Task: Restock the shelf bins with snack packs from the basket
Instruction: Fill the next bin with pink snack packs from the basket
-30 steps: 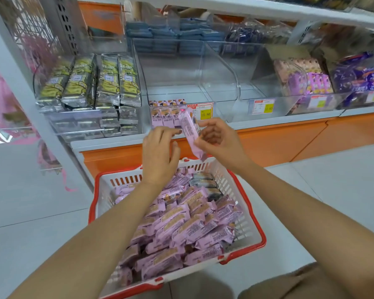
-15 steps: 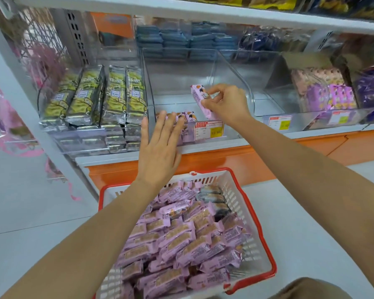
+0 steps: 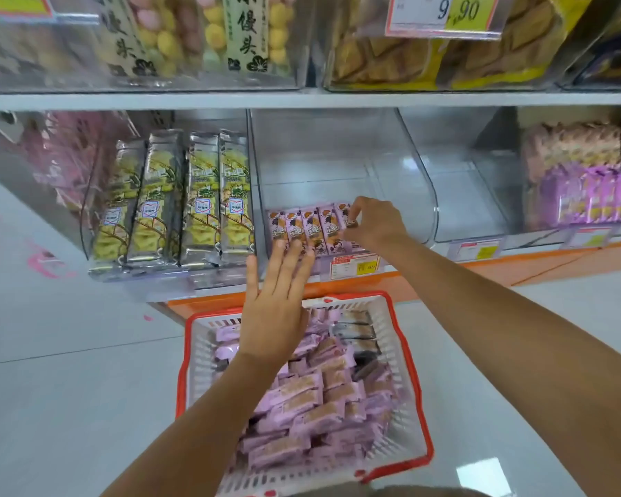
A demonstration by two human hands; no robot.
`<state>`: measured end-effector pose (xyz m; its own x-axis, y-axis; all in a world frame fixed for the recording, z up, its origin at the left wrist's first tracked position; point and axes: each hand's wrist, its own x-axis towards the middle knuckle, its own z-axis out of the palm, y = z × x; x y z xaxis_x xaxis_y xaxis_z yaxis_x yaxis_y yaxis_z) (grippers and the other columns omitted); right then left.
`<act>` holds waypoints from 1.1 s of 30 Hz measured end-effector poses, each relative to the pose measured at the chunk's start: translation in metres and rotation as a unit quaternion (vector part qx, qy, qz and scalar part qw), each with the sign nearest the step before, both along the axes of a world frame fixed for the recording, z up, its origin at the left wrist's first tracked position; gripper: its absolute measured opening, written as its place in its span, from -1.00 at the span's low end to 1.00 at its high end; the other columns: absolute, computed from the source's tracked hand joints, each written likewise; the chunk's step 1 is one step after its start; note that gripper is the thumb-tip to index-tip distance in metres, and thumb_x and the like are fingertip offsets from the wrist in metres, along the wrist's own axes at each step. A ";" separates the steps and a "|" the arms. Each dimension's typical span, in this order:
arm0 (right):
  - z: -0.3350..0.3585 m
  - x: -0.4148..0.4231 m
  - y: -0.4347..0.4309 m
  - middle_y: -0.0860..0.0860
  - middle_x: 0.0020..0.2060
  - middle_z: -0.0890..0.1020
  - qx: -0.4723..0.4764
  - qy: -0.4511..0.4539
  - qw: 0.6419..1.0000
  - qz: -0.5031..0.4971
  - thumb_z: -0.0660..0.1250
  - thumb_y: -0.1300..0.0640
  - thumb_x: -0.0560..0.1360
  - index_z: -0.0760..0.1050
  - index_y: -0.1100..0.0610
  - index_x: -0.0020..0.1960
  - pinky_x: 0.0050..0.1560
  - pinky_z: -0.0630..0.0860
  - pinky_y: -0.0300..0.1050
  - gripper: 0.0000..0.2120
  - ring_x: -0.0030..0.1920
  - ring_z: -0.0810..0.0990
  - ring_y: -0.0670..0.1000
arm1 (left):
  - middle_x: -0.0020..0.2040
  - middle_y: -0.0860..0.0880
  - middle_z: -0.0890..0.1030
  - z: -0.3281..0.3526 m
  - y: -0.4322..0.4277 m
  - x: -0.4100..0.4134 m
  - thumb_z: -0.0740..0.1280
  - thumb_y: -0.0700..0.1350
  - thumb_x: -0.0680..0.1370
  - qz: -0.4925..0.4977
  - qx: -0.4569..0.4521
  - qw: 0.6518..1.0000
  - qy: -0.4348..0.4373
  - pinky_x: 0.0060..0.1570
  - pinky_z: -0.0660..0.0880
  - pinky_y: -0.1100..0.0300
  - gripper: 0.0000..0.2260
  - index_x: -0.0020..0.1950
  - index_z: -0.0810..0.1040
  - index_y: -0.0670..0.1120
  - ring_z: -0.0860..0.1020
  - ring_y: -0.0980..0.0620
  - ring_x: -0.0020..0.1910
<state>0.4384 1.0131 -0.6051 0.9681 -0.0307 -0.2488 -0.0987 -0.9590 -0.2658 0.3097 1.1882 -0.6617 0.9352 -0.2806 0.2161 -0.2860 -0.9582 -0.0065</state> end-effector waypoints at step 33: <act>-0.067 -0.165 -0.018 0.06 -0.02 0.58 0.150 0.120 0.980 0.049 0.35 0.15 0.51 0.47 0.11 0.26 -0.09 0.48 -0.14 -0.67 -0.07 0.55 0.02 | 0.52 -0.26 0.29 0.008 0.012 -0.055 0.30 -0.20 0.37 -0.025 -0.019 0.991 0.134 0.50 0.03 -0.23 -0.31 0.52 0.31 -0.22 0.22 -0.30 0.51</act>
<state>0.2734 0.9948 -0.6724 0.8750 0.1683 -0.4539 -0.1049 -0.8495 -0.5171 0.2546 1.2000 -0.6538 0.9458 -0.3238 -0.0257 -0.3191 -0.9411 0.1118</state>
